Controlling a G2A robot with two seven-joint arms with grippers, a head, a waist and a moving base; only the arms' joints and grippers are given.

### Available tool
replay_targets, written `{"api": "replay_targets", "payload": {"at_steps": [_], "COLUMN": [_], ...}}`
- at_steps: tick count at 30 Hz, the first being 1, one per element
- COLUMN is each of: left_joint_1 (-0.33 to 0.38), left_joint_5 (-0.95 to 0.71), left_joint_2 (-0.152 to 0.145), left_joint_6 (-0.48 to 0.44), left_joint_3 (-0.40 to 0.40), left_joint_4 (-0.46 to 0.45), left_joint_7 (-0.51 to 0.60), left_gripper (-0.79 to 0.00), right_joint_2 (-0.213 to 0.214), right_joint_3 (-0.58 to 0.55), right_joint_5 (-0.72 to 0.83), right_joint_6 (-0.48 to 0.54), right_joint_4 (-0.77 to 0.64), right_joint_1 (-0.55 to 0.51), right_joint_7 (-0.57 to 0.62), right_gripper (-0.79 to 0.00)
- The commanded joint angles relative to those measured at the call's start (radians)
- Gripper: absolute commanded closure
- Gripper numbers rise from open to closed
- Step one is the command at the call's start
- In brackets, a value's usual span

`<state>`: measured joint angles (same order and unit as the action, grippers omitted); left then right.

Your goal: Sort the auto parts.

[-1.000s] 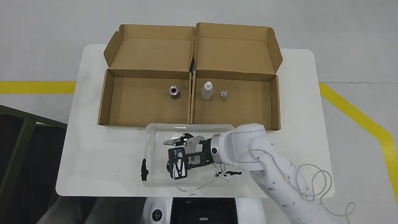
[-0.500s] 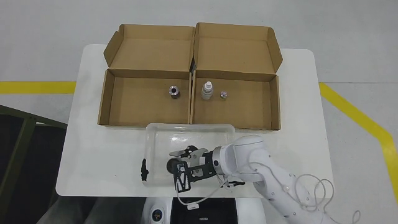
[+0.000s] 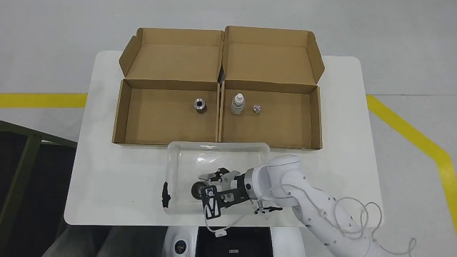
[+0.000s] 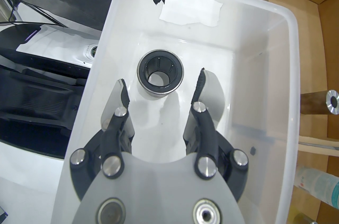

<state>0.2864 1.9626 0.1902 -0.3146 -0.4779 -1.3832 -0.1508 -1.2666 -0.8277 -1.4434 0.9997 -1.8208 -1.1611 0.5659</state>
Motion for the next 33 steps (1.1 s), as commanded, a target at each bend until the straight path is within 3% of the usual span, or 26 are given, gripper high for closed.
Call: {"api": "replay_targets", "payload": {"at_steps": [1, 13, 24, 29, 33], "left_joint_1": [0.000, 0.000, 0.000, 0.000, 0.000], "left_joint_5": [0.000, 0.000, 0.000, 0.000, 0.000], "left_joint_2": [0.000, 0.000, 0.000, 0.000, 0.000], "left_joint_6": [0.000, 0.000, 0.000, 0.000, 0.000], "left_joint_3": [0.000, 0.000, 0.000, 0.000, 0.000], "left_joint_4": [0.000, 0.000, 0.000, 0.000, 0.000], "left_joint_7": [0.000, 0.000, 0.000, 0.000, 0.000], "left_gripper": [-0.785, -0.785, -0.785, -0.785, -0.785], "right_joint_2": [-0.003, -0.025, -0.038, -0.041, -0.042], "right_joint_3": [0.014, 0.104, 0.152, 0.165, 0.172], "right_joint_5": [-0.006, -0.012, -0.013, -0.008, -0.007], "right_joint_6": [-0.012, -0.049, -0.065, -0.066, -0.065], "right_joint_4": [0.021, 0.102, 0.156, 0.167, 0.177], "right_joint_1": [0.016, 0.099, 0.144, 0.152, 0.158], "right_joint_7": [-0.008, -0.029, -0.045, -0.053, -0.061], "right_gripper": [-0.477, -0.557, -0.554, -0.508, -0.379]}}
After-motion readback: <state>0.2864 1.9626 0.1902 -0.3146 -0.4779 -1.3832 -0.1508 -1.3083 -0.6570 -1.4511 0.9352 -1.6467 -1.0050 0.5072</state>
